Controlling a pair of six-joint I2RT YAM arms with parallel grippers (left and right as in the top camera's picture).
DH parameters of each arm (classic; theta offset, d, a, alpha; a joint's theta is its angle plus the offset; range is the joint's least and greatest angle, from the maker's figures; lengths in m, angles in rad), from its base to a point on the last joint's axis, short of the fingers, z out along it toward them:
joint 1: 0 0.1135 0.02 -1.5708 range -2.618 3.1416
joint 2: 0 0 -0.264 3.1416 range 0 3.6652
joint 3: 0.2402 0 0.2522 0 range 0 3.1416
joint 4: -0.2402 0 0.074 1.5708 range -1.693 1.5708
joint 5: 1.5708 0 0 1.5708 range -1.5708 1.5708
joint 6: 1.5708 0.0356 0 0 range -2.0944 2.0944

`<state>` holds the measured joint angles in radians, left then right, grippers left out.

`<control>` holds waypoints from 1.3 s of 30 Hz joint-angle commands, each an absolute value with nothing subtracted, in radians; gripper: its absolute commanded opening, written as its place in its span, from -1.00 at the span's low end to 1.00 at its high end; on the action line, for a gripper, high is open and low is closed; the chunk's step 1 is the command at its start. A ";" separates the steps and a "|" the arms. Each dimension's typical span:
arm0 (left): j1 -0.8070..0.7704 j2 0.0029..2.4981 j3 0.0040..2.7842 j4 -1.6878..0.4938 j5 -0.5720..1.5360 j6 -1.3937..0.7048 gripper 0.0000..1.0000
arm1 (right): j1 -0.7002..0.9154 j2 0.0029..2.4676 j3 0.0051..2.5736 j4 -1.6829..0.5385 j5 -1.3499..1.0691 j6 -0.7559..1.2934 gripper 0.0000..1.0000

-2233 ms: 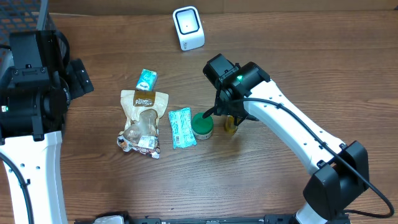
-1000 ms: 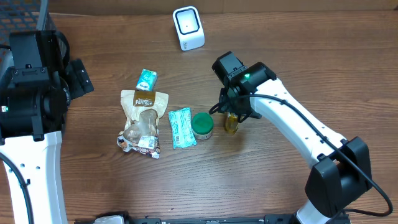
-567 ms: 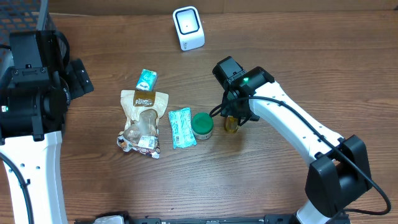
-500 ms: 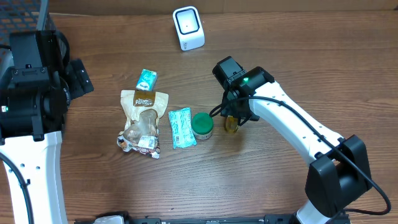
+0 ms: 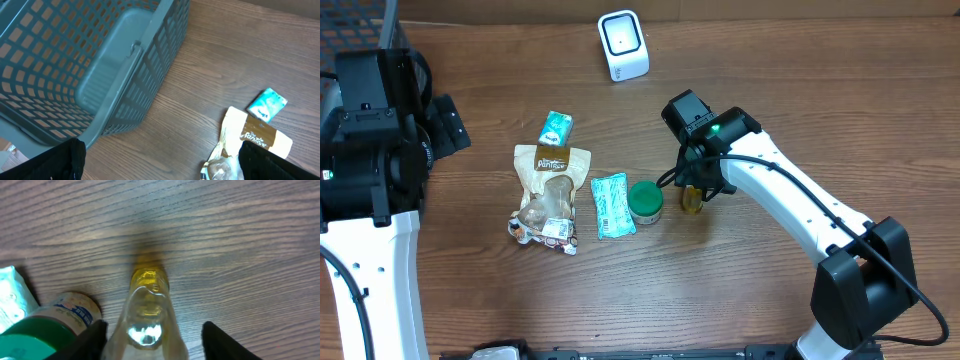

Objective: Scan the item barcode
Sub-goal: 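Lower the right gripper around the bottle neck and close, then lift the oil bottle with the right gripper and tilt it sideways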

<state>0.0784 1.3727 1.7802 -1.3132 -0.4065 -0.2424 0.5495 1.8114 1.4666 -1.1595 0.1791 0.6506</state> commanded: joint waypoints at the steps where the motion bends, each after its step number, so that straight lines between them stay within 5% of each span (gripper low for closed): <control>1: 0.078 1.374 1.800 -1.312 -0.425 -0.232 0.99 | 0.548 1.809 1.464 -1.156 0.177 0.654 0.05; 14: 0.078 1.374 1.800 -1.312 -0.425 -0.232 0.99 | 0.548 1.809 1.464 -1.157 0.155 0.654 -0.28; 26: 0.078 1.374 1.800 -1.312 -0.425 -0.232 0.99 | 0.527 1.770 1.627 -1.341 0.141 0.653 -0.31; 39: 0.078 1.374 1.800 -1.312 -0.425 -0.232 0.99 | 0.442 1.583 1.711 -1.302 -0.347 0.653 -0.51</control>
<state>0.0784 1.3727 1.7802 -1.3132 -0.4088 -0.2424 0.4496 1.6371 1.6699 -1.3258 -0.1493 0.6533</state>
